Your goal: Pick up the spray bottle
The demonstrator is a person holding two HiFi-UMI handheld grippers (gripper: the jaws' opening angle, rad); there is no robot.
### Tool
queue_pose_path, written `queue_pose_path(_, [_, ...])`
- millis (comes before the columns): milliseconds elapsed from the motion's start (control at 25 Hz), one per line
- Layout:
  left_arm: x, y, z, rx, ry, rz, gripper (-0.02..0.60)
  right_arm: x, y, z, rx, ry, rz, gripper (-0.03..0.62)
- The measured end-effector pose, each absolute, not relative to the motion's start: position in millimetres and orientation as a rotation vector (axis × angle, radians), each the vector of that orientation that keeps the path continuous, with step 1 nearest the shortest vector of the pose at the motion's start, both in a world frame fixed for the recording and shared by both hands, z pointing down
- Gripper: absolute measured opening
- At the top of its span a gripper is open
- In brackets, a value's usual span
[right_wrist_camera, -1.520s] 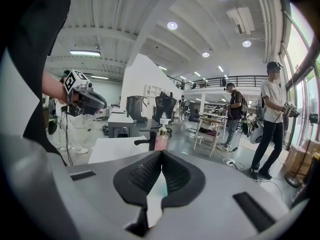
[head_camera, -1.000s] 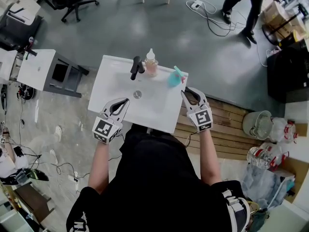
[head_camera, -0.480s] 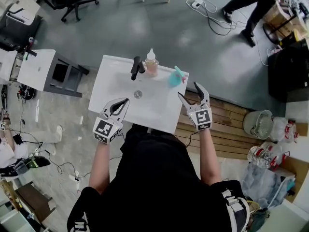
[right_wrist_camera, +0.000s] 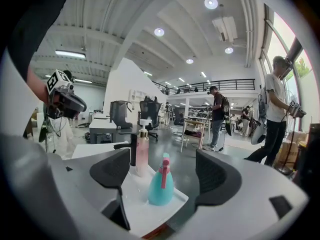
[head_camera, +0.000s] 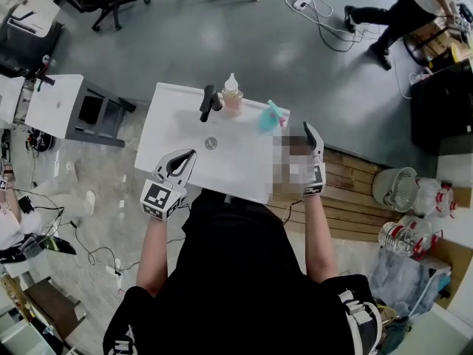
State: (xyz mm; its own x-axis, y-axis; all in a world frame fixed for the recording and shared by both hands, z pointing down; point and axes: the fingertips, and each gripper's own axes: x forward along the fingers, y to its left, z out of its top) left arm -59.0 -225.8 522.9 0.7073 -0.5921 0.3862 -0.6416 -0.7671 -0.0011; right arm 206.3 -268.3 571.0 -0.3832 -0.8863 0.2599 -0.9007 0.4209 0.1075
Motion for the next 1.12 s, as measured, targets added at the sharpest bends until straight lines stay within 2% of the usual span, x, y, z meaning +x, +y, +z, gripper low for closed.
queue_pose_path(480, [-54.2,-232.5,526.8,2.765,-0.979,0.576,0.021,205.0,-288.9,596.8,1.516,-2.372,0.126,0.430])
queue_pose_path(760, [-59.8,-240.6,530.6,2.741,-0.991,0.584,0.021,198.2,-302.5,616.1,1.473,-2.370,0.186,0.390])
queue_pose_path(1120, [-71.3,-251.5,535.0,2.712,-1.006,0.614,0.021,187.6,-324.2,630.4,1.436,-2.371,0.228,0.390])
